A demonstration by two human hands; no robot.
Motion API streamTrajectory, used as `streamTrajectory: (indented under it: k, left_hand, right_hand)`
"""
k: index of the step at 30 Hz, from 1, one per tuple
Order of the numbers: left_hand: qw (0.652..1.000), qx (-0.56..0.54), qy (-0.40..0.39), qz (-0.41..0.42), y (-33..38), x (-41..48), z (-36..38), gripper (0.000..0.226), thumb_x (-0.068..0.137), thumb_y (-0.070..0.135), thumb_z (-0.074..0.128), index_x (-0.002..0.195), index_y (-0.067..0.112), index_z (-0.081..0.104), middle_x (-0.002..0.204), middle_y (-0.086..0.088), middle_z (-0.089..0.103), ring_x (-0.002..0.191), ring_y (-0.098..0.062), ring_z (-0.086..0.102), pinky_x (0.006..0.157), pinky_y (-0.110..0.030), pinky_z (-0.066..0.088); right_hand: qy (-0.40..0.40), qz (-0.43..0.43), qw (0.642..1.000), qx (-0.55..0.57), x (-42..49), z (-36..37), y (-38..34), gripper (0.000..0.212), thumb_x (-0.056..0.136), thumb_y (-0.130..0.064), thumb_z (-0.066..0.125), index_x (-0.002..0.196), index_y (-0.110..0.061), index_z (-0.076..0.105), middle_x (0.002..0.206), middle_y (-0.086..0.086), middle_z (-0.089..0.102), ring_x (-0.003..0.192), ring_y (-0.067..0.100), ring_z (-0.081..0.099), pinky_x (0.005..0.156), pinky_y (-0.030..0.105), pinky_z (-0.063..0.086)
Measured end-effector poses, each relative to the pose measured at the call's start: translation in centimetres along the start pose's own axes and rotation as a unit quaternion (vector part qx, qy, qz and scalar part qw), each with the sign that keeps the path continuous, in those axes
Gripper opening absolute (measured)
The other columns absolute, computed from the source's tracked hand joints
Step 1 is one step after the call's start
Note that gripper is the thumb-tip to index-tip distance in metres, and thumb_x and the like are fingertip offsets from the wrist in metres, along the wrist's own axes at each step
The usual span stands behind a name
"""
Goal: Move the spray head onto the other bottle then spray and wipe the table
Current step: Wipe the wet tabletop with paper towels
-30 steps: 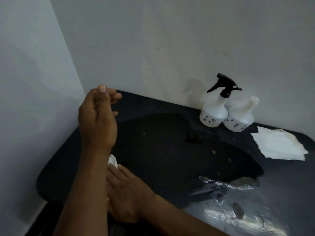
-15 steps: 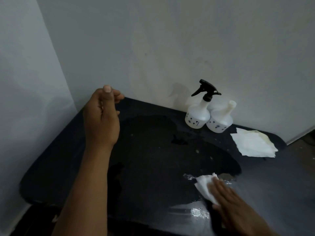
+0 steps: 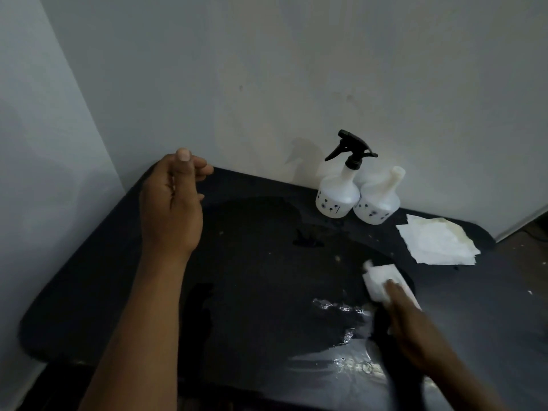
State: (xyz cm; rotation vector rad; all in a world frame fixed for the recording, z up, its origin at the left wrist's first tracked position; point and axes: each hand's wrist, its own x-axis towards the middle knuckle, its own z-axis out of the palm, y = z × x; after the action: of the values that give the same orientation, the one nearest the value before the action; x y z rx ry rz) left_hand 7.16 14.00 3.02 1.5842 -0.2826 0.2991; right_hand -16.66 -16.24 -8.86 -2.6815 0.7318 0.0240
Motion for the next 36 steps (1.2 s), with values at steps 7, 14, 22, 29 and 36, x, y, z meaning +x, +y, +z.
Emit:
streamTrajectory:
  k: [7, 14, 22, 29, 36]
  left_hand:
    - [1.0, -0.007, -0.013, -0.008, 0.6, -0.6, 0.4, 0.034, 0.099, 0.051, 0.031, 0.088, 0.037, 0.059, 0.098, 0.011, 0.07, 0.097, -0.004, 0.067, 0.072, -0.026, 0.052]
    - [1.0, 0.009, -0.024, -0.005, 0.6, -1.0, 0.2, 0.032, 0.101, 0.047, 0.032, 0.094, 0.032, 0.059, 0.098, 0.013, 0.069, 0.097, -0.003, 0.066, 0.075, -0.03, 0.054]
    - [0.997, 0.043, 0.054, -0.045, -1.3, -1.0, -1.6, 0.032, 0.094, 0.06, 0.032, 0.088, 0.04, 0.056, 0.093, 0.016, 0.069, 0.067, 0.013, 0.058, 0.07, -0.034, 0.053]
    - [0.998, 0.047, 0.002, -0.047, -1.3, -1.0, 0.3, 0.041, 0.091, 0.064, 0.033, 0.095, 0.034, 0.06, 0.098, 0.015, 0.069, 0.079, 0.012, 0.062, 0.074, -0.031, 0.052]
    - [0.996, 0.06, -0.036, -0.049, -1.9, -1.4, 0.5, 0.031, 0.098, 0.057, 0.034, 0.093, 0.04, 0.059, 0.099, 0.018, 0.068, 0.089, 0.01, 0.063, 0.081, -0.034, 0.052]
  right_hand:
    - [0.065, -0.19, 0.974, -0.105, -4.3, 5.6, -5.7, 0.054, 0.101, -0.021, 0.014, 0.151, -0.002, 0.006, 0.161, 0.011, -0.002, 0.149, 0.017, 0.005, 0.115, 0.022, -0.003]
    - [0.134, -0.299, 0.933, -0.146, -9.8, 8.9, -14.0, 0.043, 0.102, -0.012, 0.005, 0.137, -0.007, 0.031, 0.156, 0.023, -0.008, 0.148, 0.037, -0.007, 0.105, 0.017, 0.029]
    - [0.307, 0.076, 0.918, 0.237, 2.3, -4.5, -9.7, 0.038, 0.105, -0.026, 0.033, 0.1, -0.001, 0.062, 0.083, 0.009, 0.057, 0.077, 0.02, 0.052, 0.062, 0.028, 0.033]
    - [0.142, 0.02, 0.988, 0.059, 9.8, -1.0, -8.4, 0.031, 0.103, -0.025, 0.032, 0.125, -0.01, 0.047, 0.108, 0.024, 0.066, 0.088, 0.035, 0.064, 0.07, 0.031, 0.043]
    - [0.035, -0.032, 0.999, -0.011, 14.8, 4.0, -13.5, 0.045, 0.096, -0.02, 0.048, 0.137, -0.003, 0.041, 0.15, 0.019, 0.036, 0.142, 0.03, 0.028, 0.118, 0.044, 0.023]
